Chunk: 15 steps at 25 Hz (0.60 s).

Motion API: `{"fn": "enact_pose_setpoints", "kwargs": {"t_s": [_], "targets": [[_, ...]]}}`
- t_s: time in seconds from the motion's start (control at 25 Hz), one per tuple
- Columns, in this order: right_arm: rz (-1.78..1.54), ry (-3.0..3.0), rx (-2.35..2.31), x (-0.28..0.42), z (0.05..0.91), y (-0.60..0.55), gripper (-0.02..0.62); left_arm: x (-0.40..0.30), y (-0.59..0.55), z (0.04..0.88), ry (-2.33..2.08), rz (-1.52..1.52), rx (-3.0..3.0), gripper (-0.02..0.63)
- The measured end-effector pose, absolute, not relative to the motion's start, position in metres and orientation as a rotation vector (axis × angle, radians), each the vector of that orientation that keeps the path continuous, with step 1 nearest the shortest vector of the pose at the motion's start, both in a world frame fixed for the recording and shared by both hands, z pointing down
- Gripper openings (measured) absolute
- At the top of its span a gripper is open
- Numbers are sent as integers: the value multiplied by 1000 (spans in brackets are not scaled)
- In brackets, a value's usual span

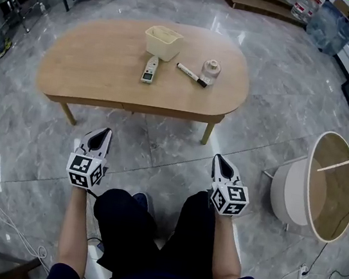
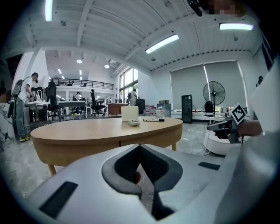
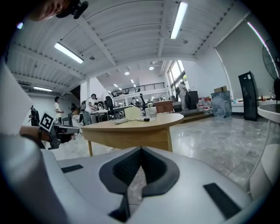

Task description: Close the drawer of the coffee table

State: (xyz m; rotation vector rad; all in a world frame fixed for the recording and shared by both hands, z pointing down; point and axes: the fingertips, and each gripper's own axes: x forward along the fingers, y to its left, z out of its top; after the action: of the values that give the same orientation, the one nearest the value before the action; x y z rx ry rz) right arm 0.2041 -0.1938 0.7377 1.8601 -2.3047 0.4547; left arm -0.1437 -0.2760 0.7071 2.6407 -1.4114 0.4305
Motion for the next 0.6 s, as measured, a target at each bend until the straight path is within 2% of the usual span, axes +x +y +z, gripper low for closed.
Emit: {"fn": "enact_pose_setpoints", "kwargs": {"t_s": [0.6], "targets": [[309, -2298, 1875, 187, 724, -184, 26, -158, -236, 701, -1620, 320, 2580, 25]]}}
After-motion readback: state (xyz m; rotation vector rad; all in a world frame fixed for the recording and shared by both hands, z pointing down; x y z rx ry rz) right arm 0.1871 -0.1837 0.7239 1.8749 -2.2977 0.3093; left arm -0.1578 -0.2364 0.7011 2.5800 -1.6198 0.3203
